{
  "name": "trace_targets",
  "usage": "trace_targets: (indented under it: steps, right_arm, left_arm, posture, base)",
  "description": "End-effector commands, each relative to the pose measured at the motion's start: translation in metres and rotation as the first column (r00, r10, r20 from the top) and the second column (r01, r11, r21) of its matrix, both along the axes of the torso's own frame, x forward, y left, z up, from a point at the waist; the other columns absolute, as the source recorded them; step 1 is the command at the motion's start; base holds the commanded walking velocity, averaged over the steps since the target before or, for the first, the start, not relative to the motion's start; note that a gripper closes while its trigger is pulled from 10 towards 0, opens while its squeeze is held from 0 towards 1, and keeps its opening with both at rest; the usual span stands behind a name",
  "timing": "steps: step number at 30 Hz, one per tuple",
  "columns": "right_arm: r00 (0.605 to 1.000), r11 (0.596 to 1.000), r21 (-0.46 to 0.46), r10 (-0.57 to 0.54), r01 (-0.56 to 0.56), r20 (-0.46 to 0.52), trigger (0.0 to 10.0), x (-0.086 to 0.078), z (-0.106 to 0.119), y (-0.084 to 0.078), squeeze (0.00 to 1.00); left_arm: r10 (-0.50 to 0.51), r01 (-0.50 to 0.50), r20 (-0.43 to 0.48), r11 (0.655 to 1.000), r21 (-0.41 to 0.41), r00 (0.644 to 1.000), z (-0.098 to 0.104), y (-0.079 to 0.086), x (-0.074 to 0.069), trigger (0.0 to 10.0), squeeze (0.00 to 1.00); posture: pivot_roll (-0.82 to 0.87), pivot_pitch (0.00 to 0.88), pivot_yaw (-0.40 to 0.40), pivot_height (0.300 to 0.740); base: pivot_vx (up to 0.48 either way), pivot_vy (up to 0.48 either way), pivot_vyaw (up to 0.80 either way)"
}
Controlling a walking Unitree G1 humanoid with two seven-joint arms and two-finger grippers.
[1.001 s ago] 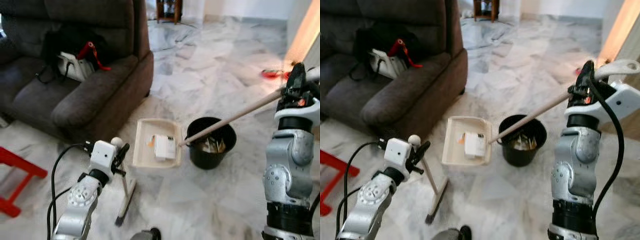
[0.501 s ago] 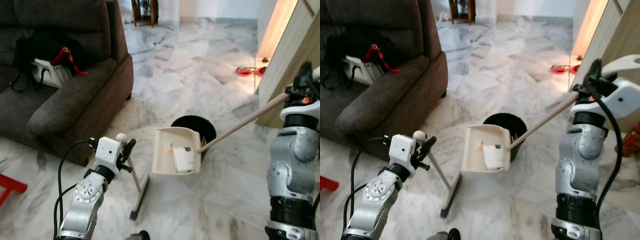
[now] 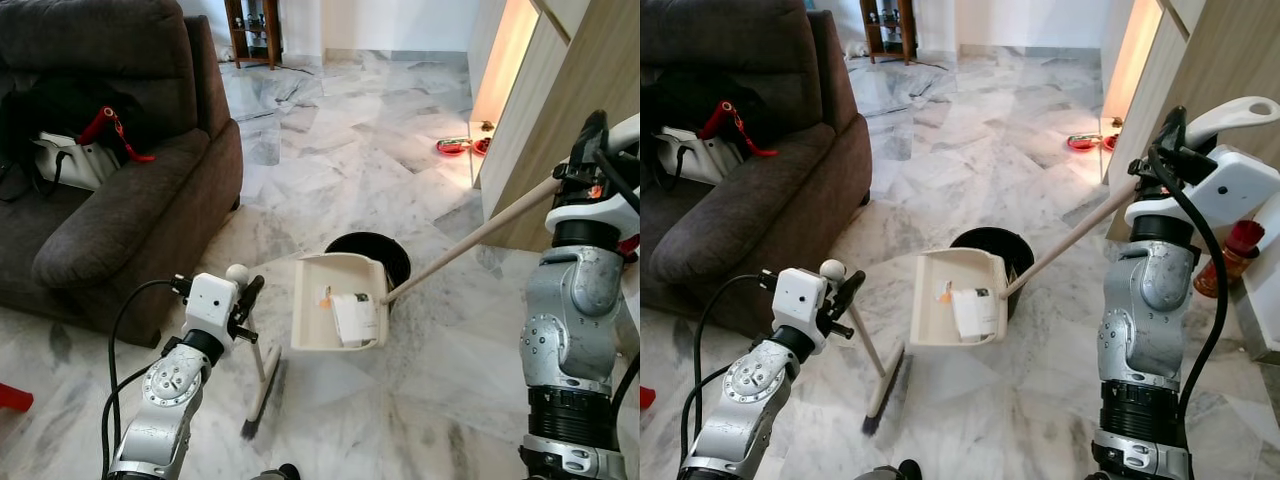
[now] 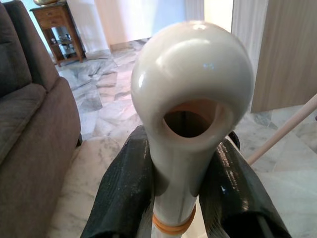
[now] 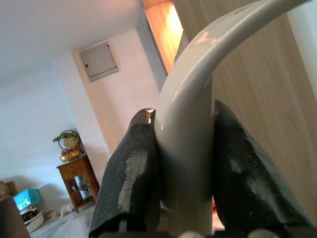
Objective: Sweep floor
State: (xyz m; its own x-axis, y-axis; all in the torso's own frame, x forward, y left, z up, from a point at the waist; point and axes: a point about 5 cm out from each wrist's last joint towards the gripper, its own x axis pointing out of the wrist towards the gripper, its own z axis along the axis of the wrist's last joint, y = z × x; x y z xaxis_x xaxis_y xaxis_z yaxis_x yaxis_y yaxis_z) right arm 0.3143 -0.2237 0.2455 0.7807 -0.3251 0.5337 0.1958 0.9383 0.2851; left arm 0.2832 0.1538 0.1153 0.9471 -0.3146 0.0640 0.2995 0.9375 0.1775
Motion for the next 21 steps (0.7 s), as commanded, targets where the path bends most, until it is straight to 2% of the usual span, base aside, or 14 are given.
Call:
trace_targets:
  steps: [1, 5, 8, 21]
  right_arm:
    - [0.996, 1.000, 0.007, -0.003, 0.003, 0.085, 10.0, -0.0040, 0.0159, 0.0011, 0.00]
    - [0.997, 1.000, 0.016, 0.003, -0.004, 0.075, 10.0, -0.0025, 0.0147, 0.0019, 0.00]
    - [0.998, 1.000, 0.014, 0.010, -0.011, 0.069, 10.0, -0.0019, 0.0140, 0.0037, 0.00]
    - [0.996, 1.000, 0.011, 0.028, -0.029, 0.089, 10.0, -0.0029, 0.0163, 0.0071, 0.00]
  left_arm:
    - [0.011, -0.011, 0.044, 1.000, 0.005, 0.999, 0.0083, 0.0034, 0.0023, 10.0, 0.00]
    - [0.012, -0.012, 0.044, 1.000, 0.007, 0.999, 0.0081, 0.0029, 0.0023, 10.0, 0.00]
    - [0.015, -0.015, 0.044, 1.000, 0.007, 0.999, 0.0081, 0.0032, 0.0022, 10.0, 0.00]
    - [0.026, -0.026, 0.051, 1.000, 0.007, 0.998, 0.0090, 0.0049, 0.0023, 10.0, 0.00]
  posture:
    - [0.10, 0.077, 0.052, 0.740]
    - [0.10, 0.086, 0.052, 0.740]
    - [0.10, 0.086, 0.052, 0.740]
    - [0.10, 0.090, 0.046, 0.740]
  base:
    - [0.289, 0.000, 0.00]
    - [0.293, 0.000, 0.00]
    - [0.300, 0.000, -0.80]
    - [0.308, 0.000, 0.00]
